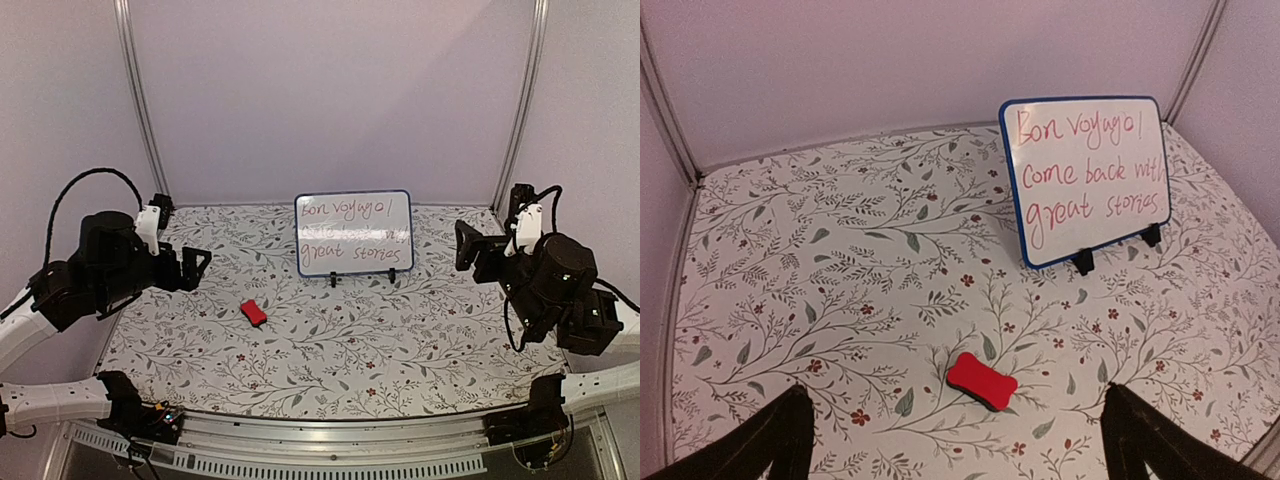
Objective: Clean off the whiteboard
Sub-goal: Pick up the whiteboard eraser from the center of the board.
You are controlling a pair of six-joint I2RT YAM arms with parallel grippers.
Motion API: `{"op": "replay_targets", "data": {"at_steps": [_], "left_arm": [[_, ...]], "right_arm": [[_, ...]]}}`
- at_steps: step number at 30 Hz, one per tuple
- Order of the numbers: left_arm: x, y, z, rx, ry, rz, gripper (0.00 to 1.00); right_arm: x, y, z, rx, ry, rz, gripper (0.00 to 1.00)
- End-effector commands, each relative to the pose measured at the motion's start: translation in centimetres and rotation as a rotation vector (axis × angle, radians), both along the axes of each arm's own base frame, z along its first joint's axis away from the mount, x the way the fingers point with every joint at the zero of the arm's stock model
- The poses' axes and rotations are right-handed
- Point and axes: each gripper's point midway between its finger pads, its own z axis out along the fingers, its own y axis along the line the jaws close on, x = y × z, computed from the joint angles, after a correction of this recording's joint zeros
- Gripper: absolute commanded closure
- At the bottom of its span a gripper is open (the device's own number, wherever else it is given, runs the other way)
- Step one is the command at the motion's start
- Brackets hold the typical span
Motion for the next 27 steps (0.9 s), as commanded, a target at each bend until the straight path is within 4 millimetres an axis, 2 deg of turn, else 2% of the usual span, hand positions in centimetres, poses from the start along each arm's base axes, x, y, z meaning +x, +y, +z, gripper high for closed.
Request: {"op": "replay_targets", "data": {"at_steps": [1,4,12,16,20,25,27], "left_arm": [[0.3,0.0,0.1,-0.005,-0.015,-0.003,0.0],[0.3,0.0,0.0,-0.002,-0.011,-0.002,0.0],[0.3,0.1,0.2,-0.007,-0.017,0.002,0.0],[0.3,0.2,0.2,-0.006,-0.015,0.006,0.0],[0.3,0.2,0.2,-0.008,-0.015,0.011,0.01],[0.3,0.5,0.3,-0.007,-0.021,0.02,0.0],[0.4,0.6,0.3,-0.008,-0.022,0.023,0.0]], "right_arm": [[-0.2,0.8,0.3,-0.007,-0.02,0.057,0.01],[-0.5,1.8,-0.2,-0.027,-0.02,0.132,0.01],[-0.4,3.7,-1.2,-0.078,-0.001,0.192,0.01],[-0.3,5.5,-1.9,-0.097,0.016,0.245,0.01],[-0.1,9.0,-3.3,-0.149,0.068,0.338,0.01],[1.6,14.1,-7.0,-0.237,0.191,0.362,0.01],[2.0,16.2,-7.8,-0.252,0.217,0.393,0.01]]}}
